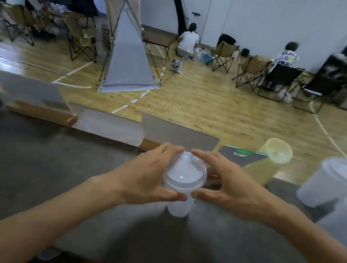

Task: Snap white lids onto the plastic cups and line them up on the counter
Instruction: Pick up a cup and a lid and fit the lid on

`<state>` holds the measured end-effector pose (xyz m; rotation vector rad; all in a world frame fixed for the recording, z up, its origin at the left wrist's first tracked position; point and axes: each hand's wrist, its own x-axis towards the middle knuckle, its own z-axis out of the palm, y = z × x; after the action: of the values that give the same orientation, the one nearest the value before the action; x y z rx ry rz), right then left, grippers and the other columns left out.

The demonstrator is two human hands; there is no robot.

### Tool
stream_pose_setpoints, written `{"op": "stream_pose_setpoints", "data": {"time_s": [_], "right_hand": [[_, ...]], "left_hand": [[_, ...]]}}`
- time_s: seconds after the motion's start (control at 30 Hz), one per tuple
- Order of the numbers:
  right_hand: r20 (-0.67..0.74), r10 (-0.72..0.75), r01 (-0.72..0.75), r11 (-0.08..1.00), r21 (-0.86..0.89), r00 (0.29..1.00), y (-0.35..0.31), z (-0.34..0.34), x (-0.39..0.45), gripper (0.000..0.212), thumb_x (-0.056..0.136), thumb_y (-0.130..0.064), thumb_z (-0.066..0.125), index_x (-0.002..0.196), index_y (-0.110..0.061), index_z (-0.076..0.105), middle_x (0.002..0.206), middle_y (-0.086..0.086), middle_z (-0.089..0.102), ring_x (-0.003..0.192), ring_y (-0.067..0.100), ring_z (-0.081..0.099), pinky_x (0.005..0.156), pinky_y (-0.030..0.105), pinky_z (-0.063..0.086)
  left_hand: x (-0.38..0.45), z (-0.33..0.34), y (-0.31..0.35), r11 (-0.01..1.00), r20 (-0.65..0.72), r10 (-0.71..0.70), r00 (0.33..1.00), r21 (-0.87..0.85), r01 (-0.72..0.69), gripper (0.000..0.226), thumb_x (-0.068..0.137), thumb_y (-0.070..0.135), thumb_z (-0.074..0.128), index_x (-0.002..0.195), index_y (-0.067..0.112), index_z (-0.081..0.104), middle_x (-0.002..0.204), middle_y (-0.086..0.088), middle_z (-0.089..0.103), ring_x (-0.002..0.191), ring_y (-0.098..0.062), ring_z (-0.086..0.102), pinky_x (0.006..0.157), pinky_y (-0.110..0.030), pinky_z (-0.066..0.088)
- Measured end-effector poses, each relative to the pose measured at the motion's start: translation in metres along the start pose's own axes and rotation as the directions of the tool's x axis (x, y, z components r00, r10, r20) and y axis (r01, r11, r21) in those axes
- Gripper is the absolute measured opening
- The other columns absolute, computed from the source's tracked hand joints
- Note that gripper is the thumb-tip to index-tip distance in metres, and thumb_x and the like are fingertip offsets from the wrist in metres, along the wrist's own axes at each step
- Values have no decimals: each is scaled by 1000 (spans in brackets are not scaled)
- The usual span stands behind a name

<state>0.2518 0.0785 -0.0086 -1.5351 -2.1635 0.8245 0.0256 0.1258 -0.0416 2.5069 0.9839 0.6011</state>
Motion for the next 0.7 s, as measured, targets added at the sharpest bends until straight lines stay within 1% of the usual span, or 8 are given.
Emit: {"op": "stream_pose_setpoints", "data": {"time_s": [0.1, 0.13, 0.23, 0.33, 0.4, 0.47, 0.6, 0.7], "right_hand": [[-50, 60, -67, 987, -145, 997, 45, -34, -66, 86, 87, -38, 78, 155, -40, 26, 148, -22, 34, 128, -17, 41, 102, 3, 35], [-73, 76, -90, 971, -222, 994, 59, -43, -86, 88, 88, -41, 76, 157, -38, 21, 154, -22, 30, 132, -16, 34, 106, 4, 28], [-155, 139, -187, 914, -359, 978, 91, -59, -136, 91, 92, -48, 67, 160, -40, 7, 165, -22, 13, 147, 0, 25, 117, 18, 24], [-256, 160, -267, 842, -468, 953, 113, -61, -172, 83, 96, -53, 54, 158, -44, -1, 166, -25, 4, 150, 7, 26, 121, 34, 27], [-309, 149, -294, 814, -501, 939, 124, -59, -189, 77, 98, -53, 48, 158, -44, 0, 163, -25, 2, 151, 11, 27, 118, 32, 20], [-325, 129, -290, 808, -514, 937, 131, -55, -200, 73, 101, -47, 47, 158, -41, 1, 160, -22, 1, 151, 12, 27, 116, 29, 18], [-353, 87, -282, 787, -548, 931, 136, -48, -205, 75, 103, -28, 54, 161, -35, 6, 166, -13, 10, 151, 13, 27, 113, 27, 14], [-355, 133, -304, 819, -487, 925, 135, -45, -203, 70, 105, -26, 48, 160, -40, 6, 167, -15, 13, 148, 2, 21, 113, 23, 12]], "left_hand": [[35, 49, 60, 995, -13, 96, 995, 12, -96, 91, 70, 63, 79, 140, 23, 37, 131, 6, 48, 111, -10, 53, 95, -22, 44], [44, 64, 79, 993, -17, 113, 993, 18, -112, 90, 70, 64, 78, 139, 24, 37, 130, 6, 48, 110, -12, 55, 93, -25, 47], [66, 103, 124, 991, -53, 135, 989, 24, -134, 90, 71, 64, 77, 140, 21, 38, 129, 3, 48, 109, -15, 57, 88, -24, 48], [78, 131, 157, 990, -103, 139, 985, 4, -139, 88, 71, 65, 77, 138, 23, 39, 126, 4, 49, 106, -13, 57, 86, -17, 43], [82, 145, 171, 990, -105, 142, 984, 12, -141, 91, 71, 65, 77, 140, 22, 37, 124, 3, 48, 106, -14, 57, 87, -19, 45], [80, 155, 178, 991, -71, 134, 988, 31, -132, 101, 74, 67, 73, 149, 18, 29, 131, -1, 44, 112, -17, 55, 95, -25, 49], [70, 159, 181, 982, -43, 153, 987, 122, -147, 101, 83, 72, 54, 157, 12, 21, 133, -8, 38, 115, -21, 54, 100, -30, 50], [65, 158, 183, 975, -27, 143, 989, 177, -136, 97, 86, 69, 45, 156, 6, 23, 135, -14, 40, 117, -27, 54, 102, -32, 47]]}}
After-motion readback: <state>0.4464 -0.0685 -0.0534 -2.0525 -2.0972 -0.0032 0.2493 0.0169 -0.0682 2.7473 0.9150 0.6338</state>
